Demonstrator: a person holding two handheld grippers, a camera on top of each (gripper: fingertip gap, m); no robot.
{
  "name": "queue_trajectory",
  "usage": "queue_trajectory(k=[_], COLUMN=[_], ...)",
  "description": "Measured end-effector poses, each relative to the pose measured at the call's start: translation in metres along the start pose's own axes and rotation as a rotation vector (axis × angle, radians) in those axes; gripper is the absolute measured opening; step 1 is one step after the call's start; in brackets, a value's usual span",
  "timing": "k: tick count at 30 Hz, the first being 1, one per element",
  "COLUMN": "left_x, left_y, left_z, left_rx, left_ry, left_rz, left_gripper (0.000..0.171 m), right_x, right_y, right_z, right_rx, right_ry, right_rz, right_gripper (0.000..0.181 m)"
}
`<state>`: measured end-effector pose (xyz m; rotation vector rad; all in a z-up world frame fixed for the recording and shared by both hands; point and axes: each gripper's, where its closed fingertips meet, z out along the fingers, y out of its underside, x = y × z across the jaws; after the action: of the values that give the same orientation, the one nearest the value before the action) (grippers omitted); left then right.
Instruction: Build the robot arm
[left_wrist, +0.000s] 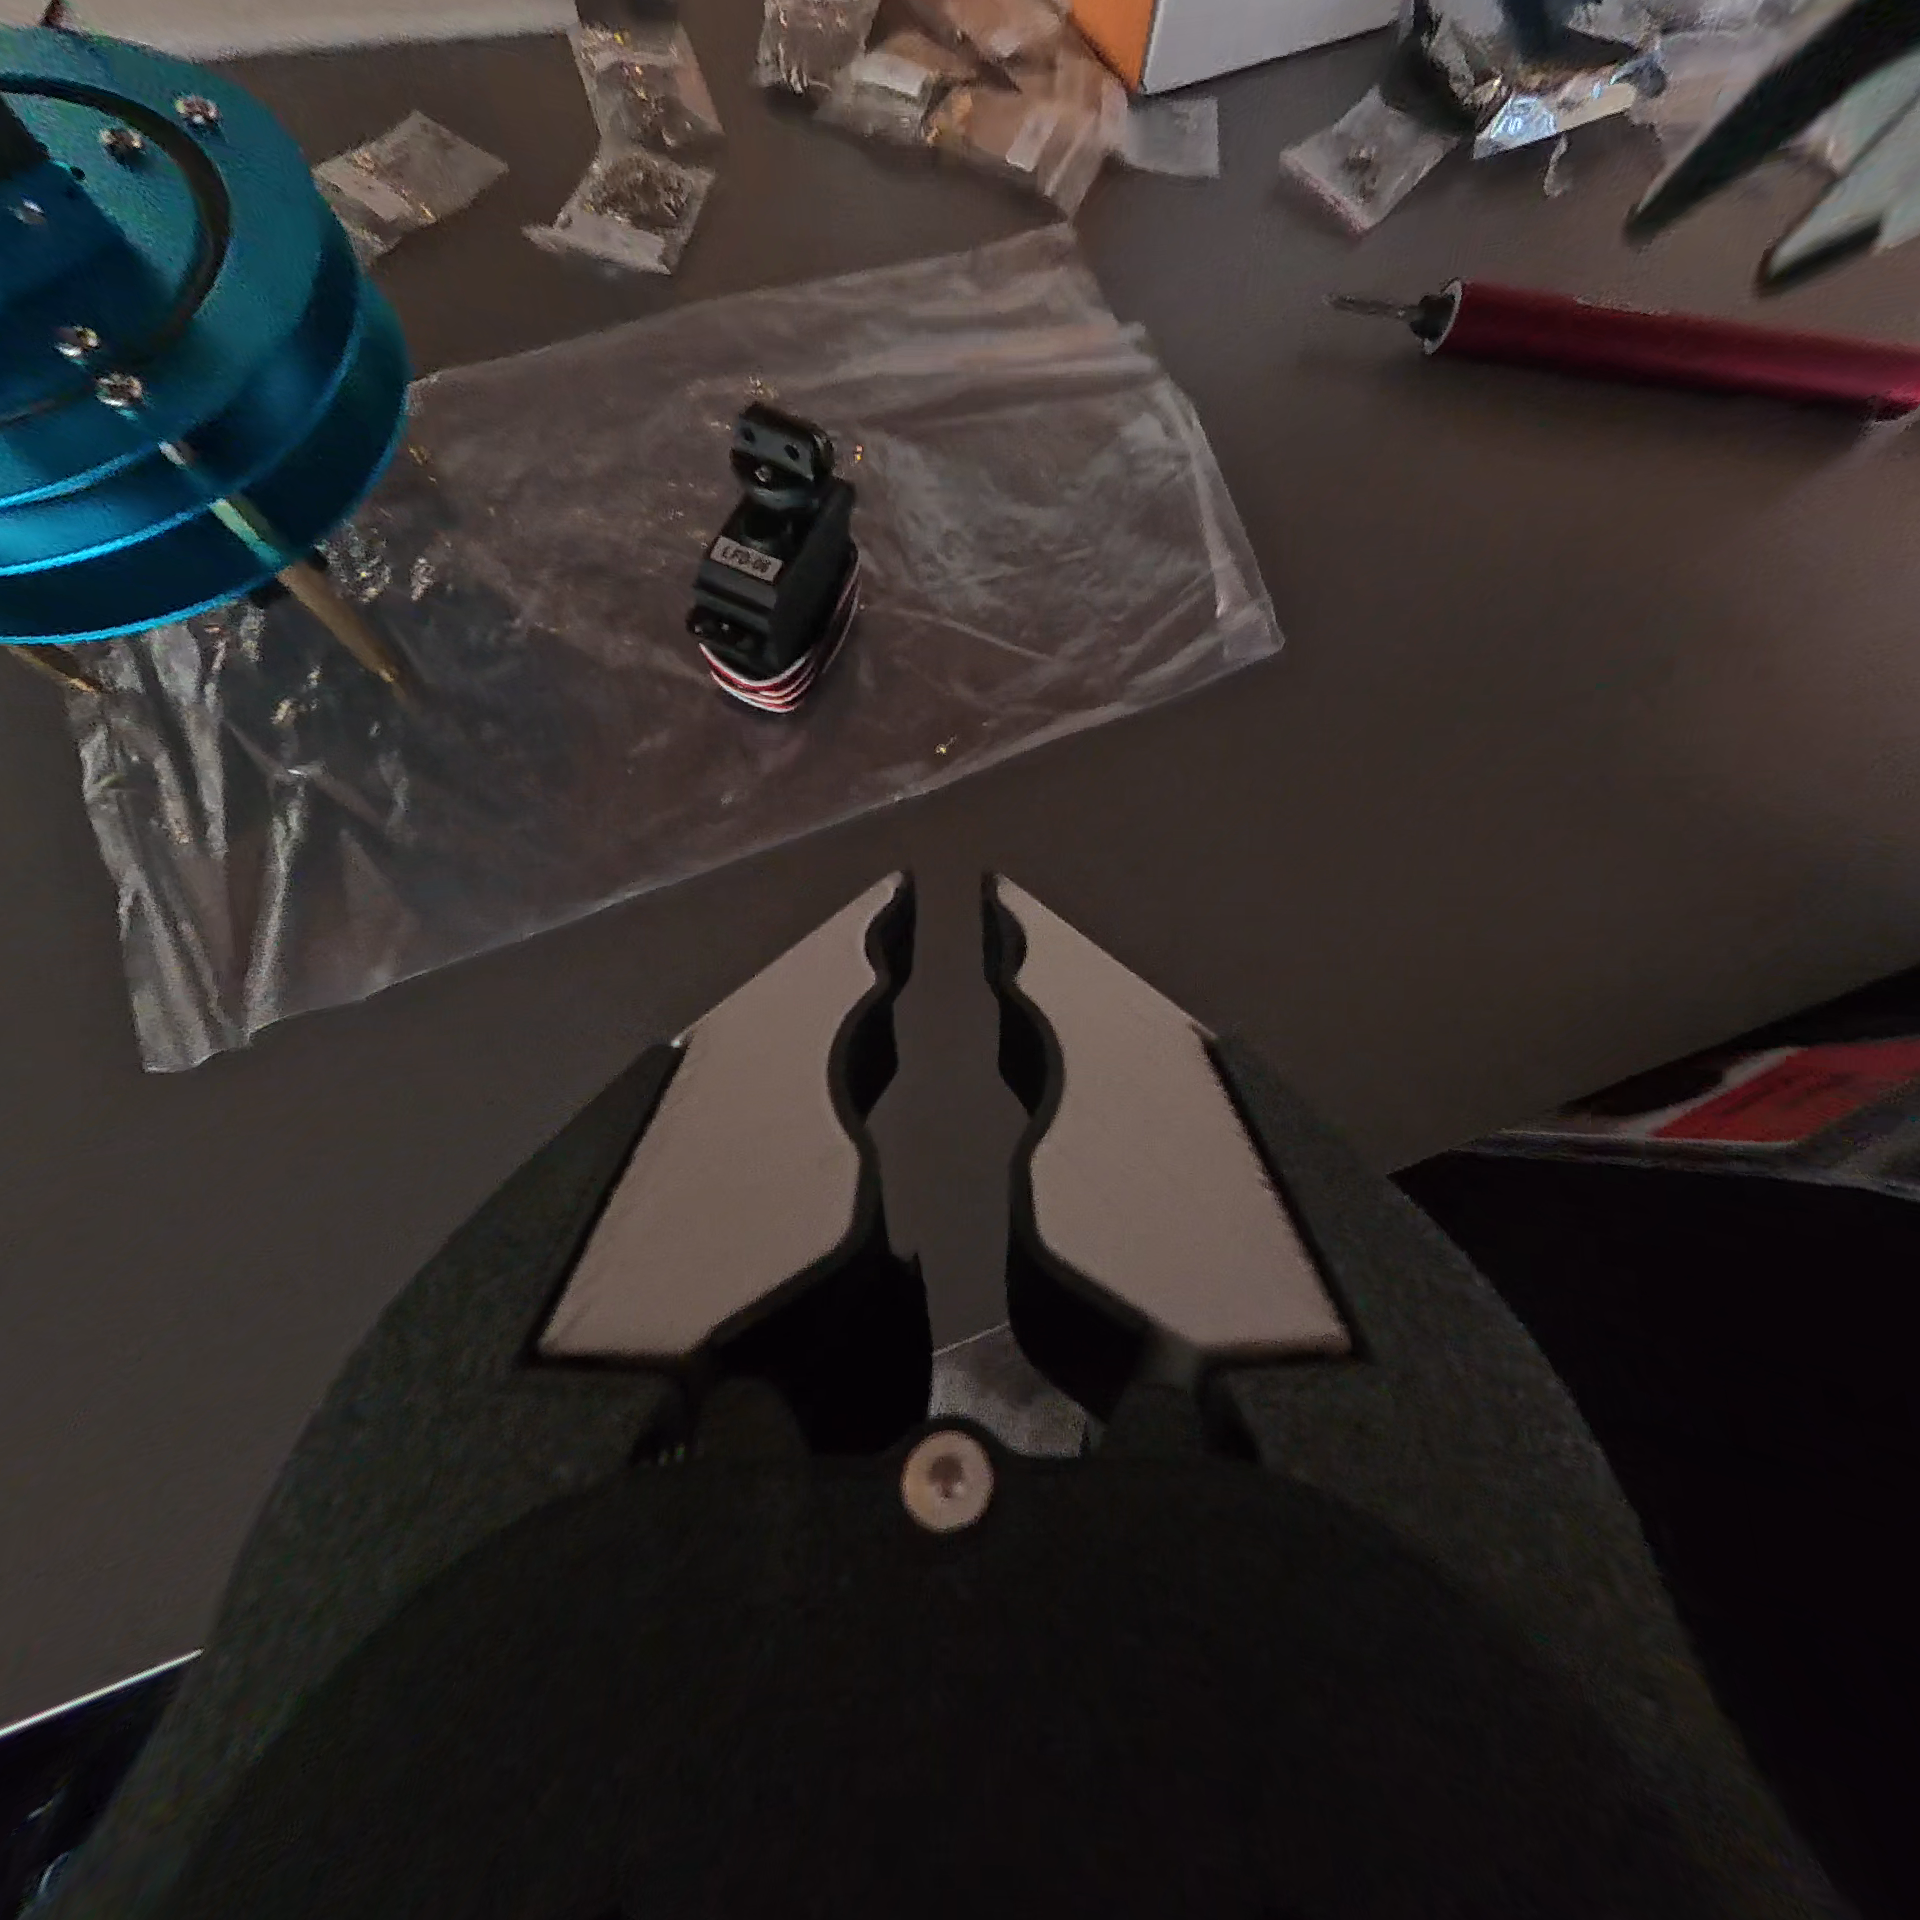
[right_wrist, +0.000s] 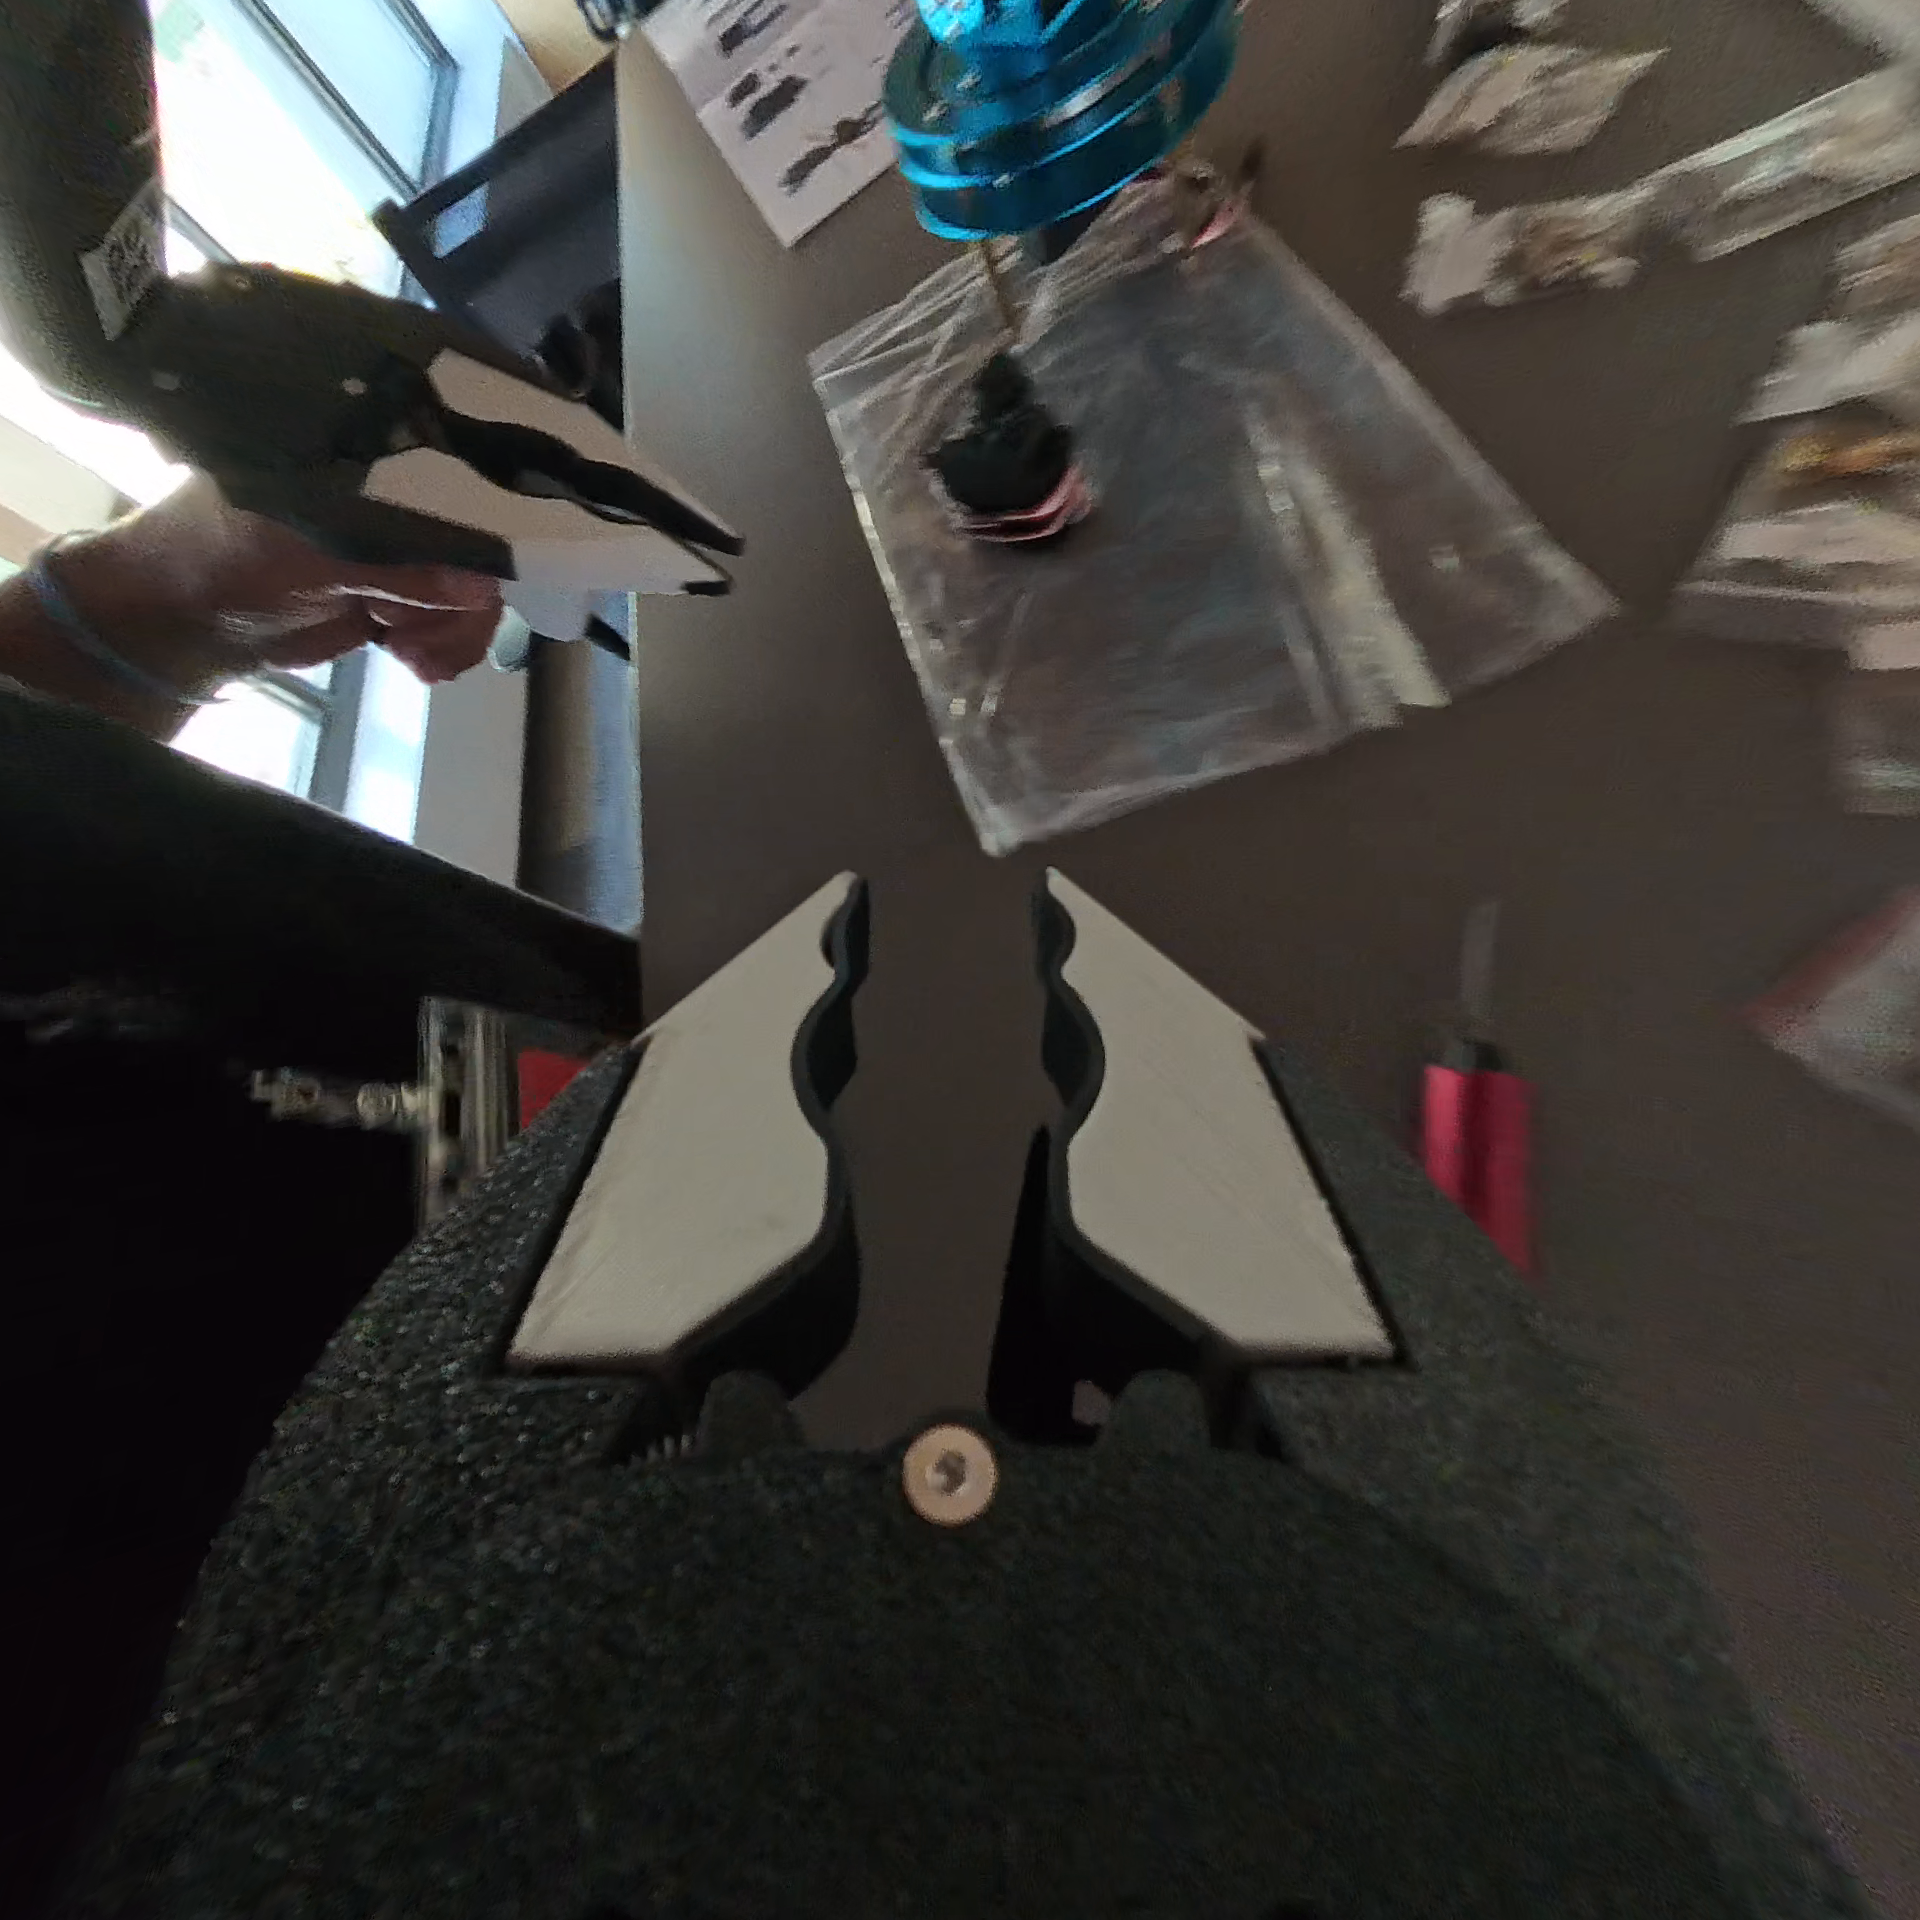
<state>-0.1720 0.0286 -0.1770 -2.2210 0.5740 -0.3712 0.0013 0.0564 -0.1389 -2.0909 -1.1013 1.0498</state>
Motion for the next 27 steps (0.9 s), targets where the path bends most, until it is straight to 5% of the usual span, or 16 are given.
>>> queue_trajectory(k=[3,6,12,17,20,24,27], left_x=[-0.001,-0.001,0.023,0.08,0.117,0.155,0.168], left_y=[-0.005,-0.014,-0.037,-0.074,-0.095,-0.107,-0.104], left_z=[0.003,0.01,0.026,0.056,0.093,0.144,0.161], left_rx=[0.007,0.021,0.055,0.096,0.101,0.054,0.013], left_ry=[-0.007,0.021,0.22,0.352,0.369,0.404,0.419], left_rz=[0.01,0.027,0.133,0.437,0.708,1.032,1.214], left_gripper=[0.011,0.011,0.014,0.029,0.035,0.043,0.049], right_x=[-0.021,-0.016,0.076,0.072,0.073,0.083,0.078], right_y=[0.0,-0.009,0.059,0.094,0.106,0.117,0.119], right_z=[0.05,0.054,-0.072,-0.083,-0.07,-0.068,-0.064], right_rx=[-0.02,0.01,-0.132,-0.009,-0.089,-0.157,-0.179], right_ry=[0.017,0.114,0.695,0.59,0.621,0.711,0.615], right_rz=[0.001,0.039,0.041,0.176,0.117,0.077,0.151], right_gripper=[0.024,0.018,0.035,0.047,0.047,0.029,0.021])
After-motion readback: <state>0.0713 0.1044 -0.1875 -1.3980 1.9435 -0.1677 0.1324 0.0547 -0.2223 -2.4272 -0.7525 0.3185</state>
